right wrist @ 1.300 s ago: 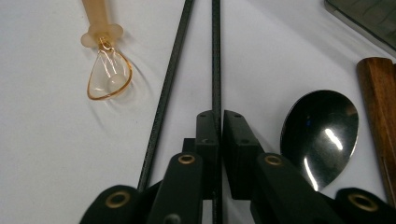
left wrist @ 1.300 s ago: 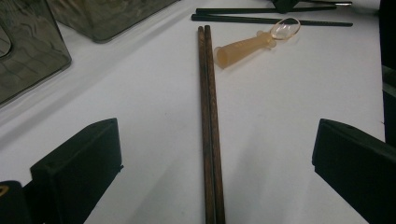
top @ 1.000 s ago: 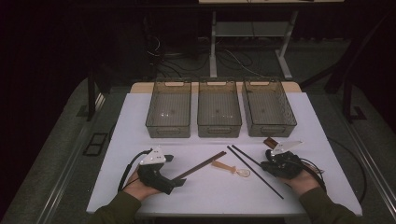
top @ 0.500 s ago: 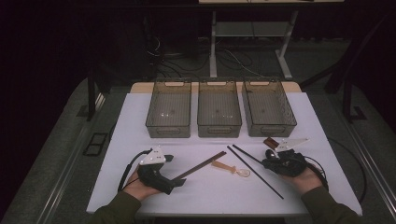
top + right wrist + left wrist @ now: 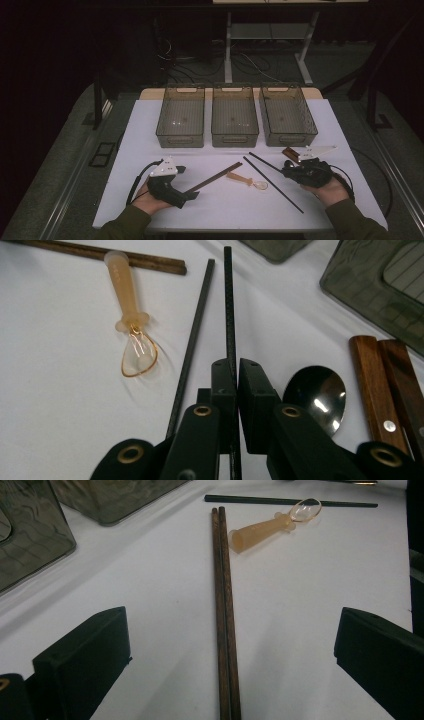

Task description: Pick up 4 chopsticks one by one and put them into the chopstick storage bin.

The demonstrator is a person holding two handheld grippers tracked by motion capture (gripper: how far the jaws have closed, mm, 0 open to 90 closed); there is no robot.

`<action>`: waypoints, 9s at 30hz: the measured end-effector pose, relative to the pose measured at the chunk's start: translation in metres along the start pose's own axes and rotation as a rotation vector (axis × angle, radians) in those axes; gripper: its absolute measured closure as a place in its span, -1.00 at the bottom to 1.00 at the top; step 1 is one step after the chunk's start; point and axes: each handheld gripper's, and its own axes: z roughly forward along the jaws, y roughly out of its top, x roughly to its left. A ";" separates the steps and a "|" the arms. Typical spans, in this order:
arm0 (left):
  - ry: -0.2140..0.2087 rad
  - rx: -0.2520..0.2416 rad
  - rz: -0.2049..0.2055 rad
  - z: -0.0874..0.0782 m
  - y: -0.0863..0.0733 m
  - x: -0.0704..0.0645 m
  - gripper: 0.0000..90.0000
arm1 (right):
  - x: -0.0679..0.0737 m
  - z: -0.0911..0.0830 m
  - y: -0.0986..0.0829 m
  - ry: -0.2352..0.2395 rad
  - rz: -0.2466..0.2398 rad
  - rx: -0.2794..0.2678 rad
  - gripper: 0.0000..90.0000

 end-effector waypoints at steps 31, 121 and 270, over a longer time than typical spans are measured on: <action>-0.003 -0.026 -0.024 0.001 0.000 -0.001 -0.99 | 0.016 -0.003 0.049 0.071 -0.029 -0.117 0.90; -0.013 -0.051 -0.018 0.000 0.001 -0.002 -0.99 | 0.051 0.192 0.288 -0.052 0.060 -0.023 0.90; 0.003 -0.013 -0.008 0.001 -0.001 -0.003 -1.00 | 0.035 0.020 -0.021 -0.037 0.021 0.108 0.90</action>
